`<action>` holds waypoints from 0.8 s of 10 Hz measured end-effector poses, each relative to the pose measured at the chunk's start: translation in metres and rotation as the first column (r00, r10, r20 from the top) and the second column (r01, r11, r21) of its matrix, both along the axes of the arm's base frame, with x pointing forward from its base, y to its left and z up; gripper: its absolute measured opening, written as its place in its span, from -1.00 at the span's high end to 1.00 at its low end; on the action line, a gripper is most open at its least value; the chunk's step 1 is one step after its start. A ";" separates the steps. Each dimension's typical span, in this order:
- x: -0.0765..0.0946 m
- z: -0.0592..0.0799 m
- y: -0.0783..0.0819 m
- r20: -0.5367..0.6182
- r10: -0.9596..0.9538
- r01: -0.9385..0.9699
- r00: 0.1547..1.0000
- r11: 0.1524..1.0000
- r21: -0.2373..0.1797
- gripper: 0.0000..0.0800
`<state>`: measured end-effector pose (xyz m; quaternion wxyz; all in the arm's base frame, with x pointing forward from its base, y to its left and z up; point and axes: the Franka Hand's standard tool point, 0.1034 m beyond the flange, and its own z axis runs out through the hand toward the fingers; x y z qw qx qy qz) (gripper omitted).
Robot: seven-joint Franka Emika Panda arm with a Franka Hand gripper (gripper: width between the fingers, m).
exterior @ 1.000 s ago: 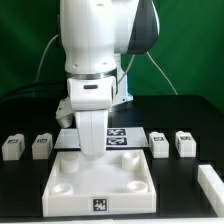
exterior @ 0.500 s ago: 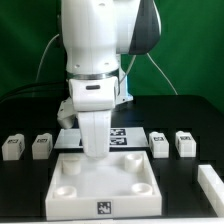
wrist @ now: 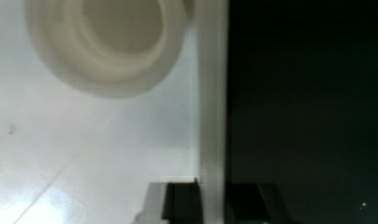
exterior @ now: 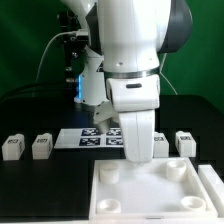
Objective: Assemble one leg
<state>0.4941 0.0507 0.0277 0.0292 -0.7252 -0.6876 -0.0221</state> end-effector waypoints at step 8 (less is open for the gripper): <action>0.001 -0.007 0.009 -0.020 0.044 -0.043 0.999 0.999 0.015 0.42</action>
Offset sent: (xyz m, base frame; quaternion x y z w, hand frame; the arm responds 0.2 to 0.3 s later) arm 0.0273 0.0199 -0.0038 -0.0275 0.0463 -0.0445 0.9976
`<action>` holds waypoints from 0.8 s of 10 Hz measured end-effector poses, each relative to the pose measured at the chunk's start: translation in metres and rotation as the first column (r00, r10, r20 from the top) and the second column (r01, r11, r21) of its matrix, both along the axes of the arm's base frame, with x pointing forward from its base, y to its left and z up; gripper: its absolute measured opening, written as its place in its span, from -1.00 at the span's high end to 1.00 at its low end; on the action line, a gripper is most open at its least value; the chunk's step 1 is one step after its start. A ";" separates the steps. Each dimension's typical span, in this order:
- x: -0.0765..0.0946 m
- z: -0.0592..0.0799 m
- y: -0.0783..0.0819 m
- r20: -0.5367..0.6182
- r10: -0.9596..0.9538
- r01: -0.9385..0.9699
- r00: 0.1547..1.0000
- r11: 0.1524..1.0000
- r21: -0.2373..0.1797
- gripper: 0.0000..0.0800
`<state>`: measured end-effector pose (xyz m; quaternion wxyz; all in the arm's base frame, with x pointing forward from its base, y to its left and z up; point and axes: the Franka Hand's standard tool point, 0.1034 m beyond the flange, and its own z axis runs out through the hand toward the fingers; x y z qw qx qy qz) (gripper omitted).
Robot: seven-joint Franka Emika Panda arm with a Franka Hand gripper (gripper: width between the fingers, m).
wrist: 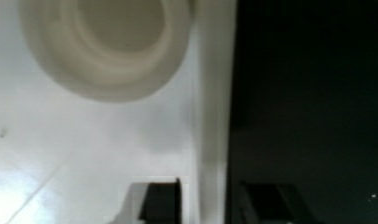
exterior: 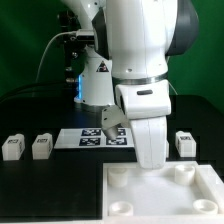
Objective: Assemble one leg
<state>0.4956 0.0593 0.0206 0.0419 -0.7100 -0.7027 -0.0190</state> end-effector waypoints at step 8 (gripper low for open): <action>0.000 -0.001 -0.001 -0.001 -0.001 0.001 1.000 1.000 0.000 -0.62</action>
Offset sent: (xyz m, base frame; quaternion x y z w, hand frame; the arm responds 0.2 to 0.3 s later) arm 0.0000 0.0000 0.0000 0.0000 0.0000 0.0000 1.0000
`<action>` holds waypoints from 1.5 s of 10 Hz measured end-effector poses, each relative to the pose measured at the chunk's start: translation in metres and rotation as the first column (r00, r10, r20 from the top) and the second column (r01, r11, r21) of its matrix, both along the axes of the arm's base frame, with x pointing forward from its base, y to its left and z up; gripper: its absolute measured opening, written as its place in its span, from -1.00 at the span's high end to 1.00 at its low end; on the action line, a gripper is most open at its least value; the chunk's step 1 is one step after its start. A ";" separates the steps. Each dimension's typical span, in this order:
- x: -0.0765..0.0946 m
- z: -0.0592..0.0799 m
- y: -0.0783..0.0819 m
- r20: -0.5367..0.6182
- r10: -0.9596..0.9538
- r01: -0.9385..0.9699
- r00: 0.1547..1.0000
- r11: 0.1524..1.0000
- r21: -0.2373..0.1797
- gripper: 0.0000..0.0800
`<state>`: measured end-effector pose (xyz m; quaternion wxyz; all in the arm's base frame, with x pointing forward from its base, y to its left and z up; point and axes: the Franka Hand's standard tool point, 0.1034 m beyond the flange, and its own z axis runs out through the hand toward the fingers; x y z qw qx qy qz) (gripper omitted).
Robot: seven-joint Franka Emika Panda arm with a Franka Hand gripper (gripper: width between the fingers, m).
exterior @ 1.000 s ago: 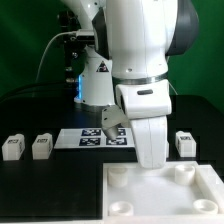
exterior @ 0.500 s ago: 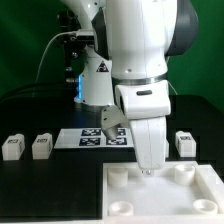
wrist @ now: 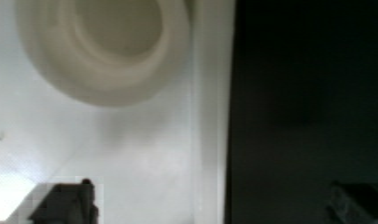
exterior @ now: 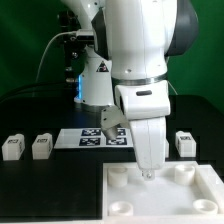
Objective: Assemble one leg
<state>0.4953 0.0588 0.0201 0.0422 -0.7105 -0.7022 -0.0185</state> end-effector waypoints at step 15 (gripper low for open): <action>-0.020 0.037 0.089 -0.084 -0.968 0.969 0.235 0.240 -0.054 -0.62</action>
Offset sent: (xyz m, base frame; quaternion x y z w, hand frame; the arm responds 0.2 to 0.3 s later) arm 0.0000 0.0000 0.0000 0.0000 0.0000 0.0899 0.9960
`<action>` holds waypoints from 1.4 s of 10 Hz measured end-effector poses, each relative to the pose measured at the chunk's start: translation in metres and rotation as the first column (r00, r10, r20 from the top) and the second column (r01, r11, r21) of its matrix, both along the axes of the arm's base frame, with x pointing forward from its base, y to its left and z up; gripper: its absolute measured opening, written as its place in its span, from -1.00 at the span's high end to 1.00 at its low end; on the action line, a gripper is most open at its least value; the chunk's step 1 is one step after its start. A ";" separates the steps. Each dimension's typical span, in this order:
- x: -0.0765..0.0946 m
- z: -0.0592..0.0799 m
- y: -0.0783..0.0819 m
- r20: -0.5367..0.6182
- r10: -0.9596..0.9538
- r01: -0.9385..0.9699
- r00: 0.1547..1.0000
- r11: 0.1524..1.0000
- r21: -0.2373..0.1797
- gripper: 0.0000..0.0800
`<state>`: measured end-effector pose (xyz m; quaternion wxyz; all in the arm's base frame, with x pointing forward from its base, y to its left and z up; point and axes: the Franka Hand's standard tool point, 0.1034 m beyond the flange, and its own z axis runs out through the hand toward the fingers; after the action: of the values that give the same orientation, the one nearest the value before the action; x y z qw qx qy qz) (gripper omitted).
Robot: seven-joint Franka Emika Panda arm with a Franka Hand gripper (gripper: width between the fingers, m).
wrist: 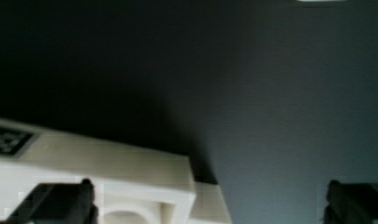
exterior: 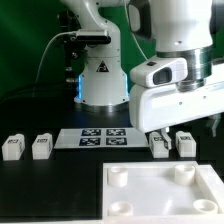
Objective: Assemble one leg
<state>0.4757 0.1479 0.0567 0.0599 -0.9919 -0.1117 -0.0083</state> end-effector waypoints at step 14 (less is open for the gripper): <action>-0.038 -0.018 0.015 -0.778 -0.110 0.020 0.619 0.992 -0.124 -0.62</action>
Offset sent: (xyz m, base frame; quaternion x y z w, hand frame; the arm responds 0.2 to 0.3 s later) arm 0.0000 0.0000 0.0000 0.0000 0.0000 0.0000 1.0000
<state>0.4374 0.1627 0.0390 0.0509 -0.9017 -0.0390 0.4275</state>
